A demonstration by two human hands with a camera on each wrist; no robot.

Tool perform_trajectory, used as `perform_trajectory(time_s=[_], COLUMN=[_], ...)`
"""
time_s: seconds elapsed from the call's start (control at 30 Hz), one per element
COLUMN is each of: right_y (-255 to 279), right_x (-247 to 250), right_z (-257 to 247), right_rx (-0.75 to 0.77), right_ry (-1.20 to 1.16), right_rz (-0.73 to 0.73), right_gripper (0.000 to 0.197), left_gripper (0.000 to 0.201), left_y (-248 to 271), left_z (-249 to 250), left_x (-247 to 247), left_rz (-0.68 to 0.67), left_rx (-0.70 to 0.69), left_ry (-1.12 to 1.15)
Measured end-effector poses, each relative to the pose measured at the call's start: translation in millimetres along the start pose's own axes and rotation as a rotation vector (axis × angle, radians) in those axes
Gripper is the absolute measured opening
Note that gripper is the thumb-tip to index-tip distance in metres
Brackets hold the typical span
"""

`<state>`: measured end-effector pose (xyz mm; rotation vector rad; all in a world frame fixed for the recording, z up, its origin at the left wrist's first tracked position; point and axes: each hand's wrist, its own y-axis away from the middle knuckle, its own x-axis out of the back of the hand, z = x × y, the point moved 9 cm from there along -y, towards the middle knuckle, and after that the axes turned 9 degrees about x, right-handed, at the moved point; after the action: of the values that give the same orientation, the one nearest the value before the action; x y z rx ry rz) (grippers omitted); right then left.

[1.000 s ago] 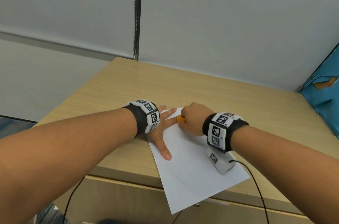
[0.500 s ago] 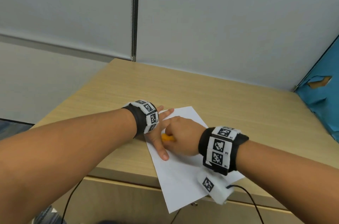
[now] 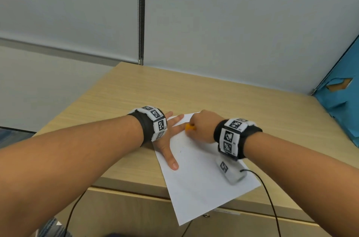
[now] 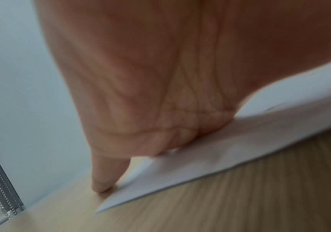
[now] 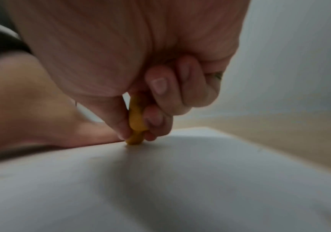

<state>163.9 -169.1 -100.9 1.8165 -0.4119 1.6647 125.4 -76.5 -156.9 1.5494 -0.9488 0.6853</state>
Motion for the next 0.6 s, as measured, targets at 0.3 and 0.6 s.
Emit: perform_trajectory(time_s=[0.3,0.6], right_y=[18,34], right_x=[-14,-20], right_z=[-40,-59], right_rx=[0.176,0.28], right_ry=[-0.099,-0.096], right_rz=[-0.055,-0.084], right_gripper=[0.031,0.035], left_gripper=[0.152,0.155], left_y=[-2,-3], left_z=[-2,-2], left_x=[-1,-2], left_rz=[-0.001,-0.006], left_rx=[-0.009,-0.01], left_ry=[-0.022,-0.01])
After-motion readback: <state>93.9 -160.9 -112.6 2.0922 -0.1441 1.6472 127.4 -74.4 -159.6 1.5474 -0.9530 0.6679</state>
